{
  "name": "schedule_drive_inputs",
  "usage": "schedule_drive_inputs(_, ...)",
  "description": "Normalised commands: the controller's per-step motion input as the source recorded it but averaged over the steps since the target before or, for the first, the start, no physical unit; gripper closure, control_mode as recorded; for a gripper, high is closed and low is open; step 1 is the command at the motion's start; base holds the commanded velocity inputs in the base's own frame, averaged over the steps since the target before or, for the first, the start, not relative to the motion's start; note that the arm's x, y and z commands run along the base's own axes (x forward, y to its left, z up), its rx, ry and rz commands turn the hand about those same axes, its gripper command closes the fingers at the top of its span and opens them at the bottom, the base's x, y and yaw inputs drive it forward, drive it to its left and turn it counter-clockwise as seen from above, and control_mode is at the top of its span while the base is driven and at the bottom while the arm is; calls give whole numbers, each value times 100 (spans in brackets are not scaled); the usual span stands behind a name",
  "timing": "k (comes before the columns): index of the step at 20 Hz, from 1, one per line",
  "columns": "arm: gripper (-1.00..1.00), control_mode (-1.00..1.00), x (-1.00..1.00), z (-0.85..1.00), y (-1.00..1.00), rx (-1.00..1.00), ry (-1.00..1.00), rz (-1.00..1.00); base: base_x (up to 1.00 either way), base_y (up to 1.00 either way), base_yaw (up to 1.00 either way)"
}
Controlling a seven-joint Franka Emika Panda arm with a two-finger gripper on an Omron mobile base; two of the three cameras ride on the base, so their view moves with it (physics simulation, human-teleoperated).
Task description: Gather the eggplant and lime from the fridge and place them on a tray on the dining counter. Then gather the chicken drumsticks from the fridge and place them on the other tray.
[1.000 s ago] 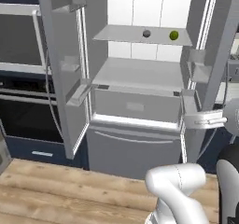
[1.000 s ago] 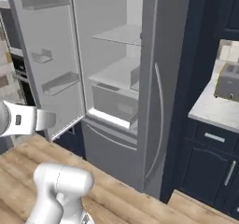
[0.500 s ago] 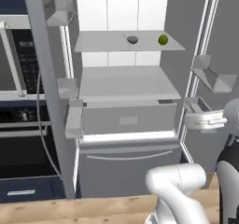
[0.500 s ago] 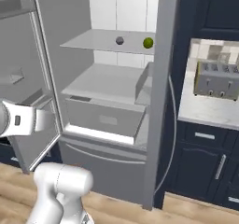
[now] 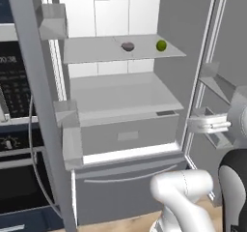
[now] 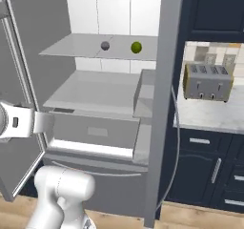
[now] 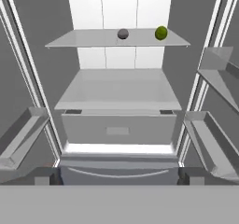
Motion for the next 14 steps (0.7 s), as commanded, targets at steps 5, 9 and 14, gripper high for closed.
schedule_drive_inputs(5, -100, 100, 0, 0, 0, 0, 0, 0, 57, 0, -25)
schedule_drive_inputs(9, -100, 100, 0, 0, 0, 0, 0, 0, 67, 25, -13)
schedule_drive_inputs(14, -100, 100, 0, 0, 0, 0, 0, 0, 66, 37, -6)
